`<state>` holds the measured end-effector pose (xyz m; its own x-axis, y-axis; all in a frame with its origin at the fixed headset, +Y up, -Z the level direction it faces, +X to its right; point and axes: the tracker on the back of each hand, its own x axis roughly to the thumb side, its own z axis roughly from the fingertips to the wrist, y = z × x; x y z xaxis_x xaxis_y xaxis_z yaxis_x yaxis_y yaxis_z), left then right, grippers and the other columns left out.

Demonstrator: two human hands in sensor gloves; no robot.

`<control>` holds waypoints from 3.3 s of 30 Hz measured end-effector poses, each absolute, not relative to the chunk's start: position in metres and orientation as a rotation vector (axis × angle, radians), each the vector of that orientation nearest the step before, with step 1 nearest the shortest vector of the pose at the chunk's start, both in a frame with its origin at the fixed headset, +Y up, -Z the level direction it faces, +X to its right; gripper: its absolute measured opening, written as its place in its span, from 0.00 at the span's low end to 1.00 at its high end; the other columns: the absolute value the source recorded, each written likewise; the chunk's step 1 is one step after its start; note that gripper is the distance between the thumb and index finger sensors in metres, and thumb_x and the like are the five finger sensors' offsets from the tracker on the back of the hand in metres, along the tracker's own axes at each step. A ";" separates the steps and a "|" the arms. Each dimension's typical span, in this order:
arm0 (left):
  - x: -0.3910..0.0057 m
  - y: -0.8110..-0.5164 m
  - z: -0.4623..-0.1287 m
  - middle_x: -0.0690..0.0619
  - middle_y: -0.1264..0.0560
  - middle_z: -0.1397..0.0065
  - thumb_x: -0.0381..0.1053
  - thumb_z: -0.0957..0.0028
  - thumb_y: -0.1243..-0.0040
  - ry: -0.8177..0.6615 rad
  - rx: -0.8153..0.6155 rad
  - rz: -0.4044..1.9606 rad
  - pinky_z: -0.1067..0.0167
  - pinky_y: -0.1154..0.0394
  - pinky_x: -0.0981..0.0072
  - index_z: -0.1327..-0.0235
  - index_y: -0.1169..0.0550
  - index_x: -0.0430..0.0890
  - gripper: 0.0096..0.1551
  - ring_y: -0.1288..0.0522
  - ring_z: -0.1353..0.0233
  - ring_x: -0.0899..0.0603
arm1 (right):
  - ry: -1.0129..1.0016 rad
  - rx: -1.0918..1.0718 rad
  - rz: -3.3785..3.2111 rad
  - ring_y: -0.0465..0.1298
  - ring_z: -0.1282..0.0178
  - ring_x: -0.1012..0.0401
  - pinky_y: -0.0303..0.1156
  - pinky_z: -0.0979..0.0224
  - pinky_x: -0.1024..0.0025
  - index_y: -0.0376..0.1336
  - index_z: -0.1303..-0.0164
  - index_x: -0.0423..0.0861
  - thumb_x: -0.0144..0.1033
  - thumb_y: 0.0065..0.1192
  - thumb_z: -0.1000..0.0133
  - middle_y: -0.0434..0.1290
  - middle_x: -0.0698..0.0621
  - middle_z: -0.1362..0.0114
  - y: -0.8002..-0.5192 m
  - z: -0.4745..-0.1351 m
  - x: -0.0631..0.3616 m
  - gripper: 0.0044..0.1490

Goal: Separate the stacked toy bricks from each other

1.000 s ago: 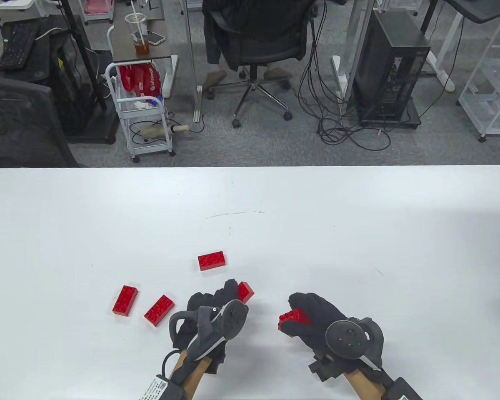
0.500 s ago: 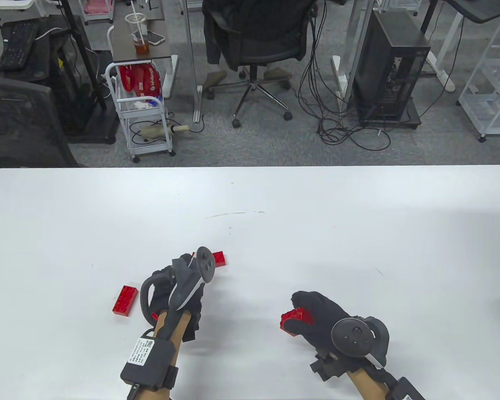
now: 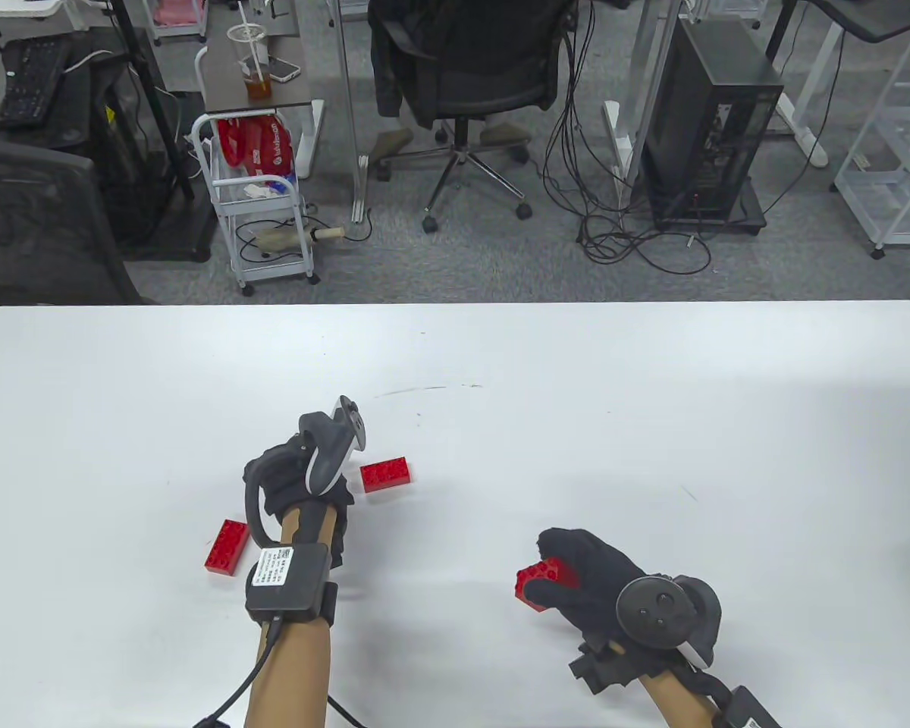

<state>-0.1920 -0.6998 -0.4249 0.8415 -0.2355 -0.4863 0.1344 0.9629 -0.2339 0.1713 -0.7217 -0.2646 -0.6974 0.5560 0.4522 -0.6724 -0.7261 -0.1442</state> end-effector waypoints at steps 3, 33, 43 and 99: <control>-0.200 -0.707 -0.435 0.56 0.17 0.33 0.71 0.55 0.43 0.575 -0.210 -0.210 0.28 0.30 0.45 0.28 0.24 0.52 0.42 0.19 0.34 0.43 | -0.385 0.498 2.365 0.84 0.45 0.55 0.87 0.45 0.66 0.66 0.34 0.49 0.63 0.64 0.56 0.77 0.49 0.35 -0.722 -0.265 0.173 0.43; -0.210 -0.733 -0.454 0.54 0.22 0.25 0.73 0.56 0.46 0.670 -0.428 -0.358 0.25 0.33 0.44 0.21 0.32 0.51 0.49 0.23 0.28 0.41 | -0.341 0.509 2.361 0.84 0.44 0.55 0.87 0.44 0.66 0.65 0.34 0.50 0.63 0.64 0.56 0.77 0.49 0.35 -0.723 -0.267 0.171 0.43; -0.186 -0.686 -0.424 0.52 0.28 0.19 0.73 0.55 0.46 0.553 -0.269 -0.331 0.23 0.35 0.43 0.14 0.42 0.51 0.55 0.27 0.23 0.40 | -0.346 0.510 2.358 0.84 0.43 0.55 0.86 0.43 0.66 0.65 0.33 0.50 0.62 0.64 0.56 0.76 0.49 0.34 -0.723 -0.267 0.171 0.43; -0.049 -0.719 -0.259 0.52 0.19 0.28 0.60 0.56 0.39 -0.525 0.046 0.509 0.30 0.26 0.47 0.21 0.36 0.42 0.49 0.16 0.35 0.45 | -0.093 0.630 2.309 0.81 0.32 0.50 0.82 0.33 0.59 0.53 0.19 0.44 0.54 0.56 0.45 0.69 0.41 0.24 -0.734 -0.263 0.152 0.46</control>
